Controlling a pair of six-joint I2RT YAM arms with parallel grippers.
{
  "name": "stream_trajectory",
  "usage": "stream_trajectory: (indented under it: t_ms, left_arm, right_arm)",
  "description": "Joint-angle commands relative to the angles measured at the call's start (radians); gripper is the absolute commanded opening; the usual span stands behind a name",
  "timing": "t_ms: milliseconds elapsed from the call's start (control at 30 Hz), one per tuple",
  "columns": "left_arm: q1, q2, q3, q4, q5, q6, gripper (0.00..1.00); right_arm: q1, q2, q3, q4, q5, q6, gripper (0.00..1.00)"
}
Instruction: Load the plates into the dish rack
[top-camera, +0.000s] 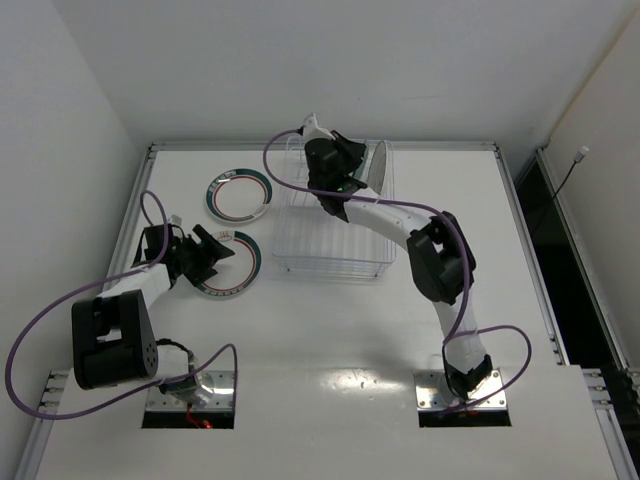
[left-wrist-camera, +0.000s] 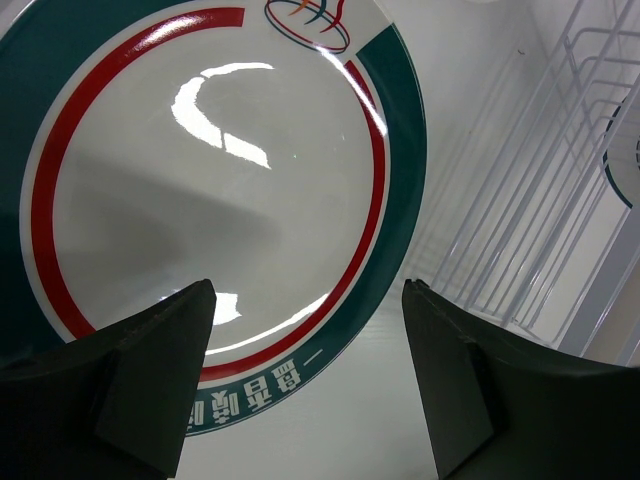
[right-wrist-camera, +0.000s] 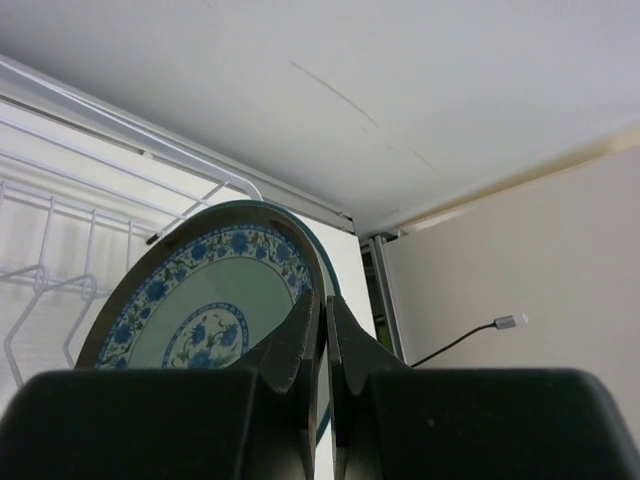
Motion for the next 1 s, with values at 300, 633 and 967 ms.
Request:
stream_trajectory:
  t_ms: [300, 633, 967]
  left_arm:
    - [-0.003, -0.018, 0.006, 0.013, 0.012, 0.002, 0.73]
    - [-0.003, -0.018, 0.006, 0.013, 0.003, 0.002, 0.73]
    - [-0.003, -0.018, 0.006, 0.013, 0.003, 0.002, 0.73]
  right_arm:
    - [-0.029, -0.158, -0.083, 0.088, -0.053, -0.077, 0.00]
    - [-0.029, -0.137, -0.101, 0.034, -0.116, -0.106, 0.00]
    - [-0.040, -0.126, -0.144, 0.054, -0.116, -0.129, 0.00]
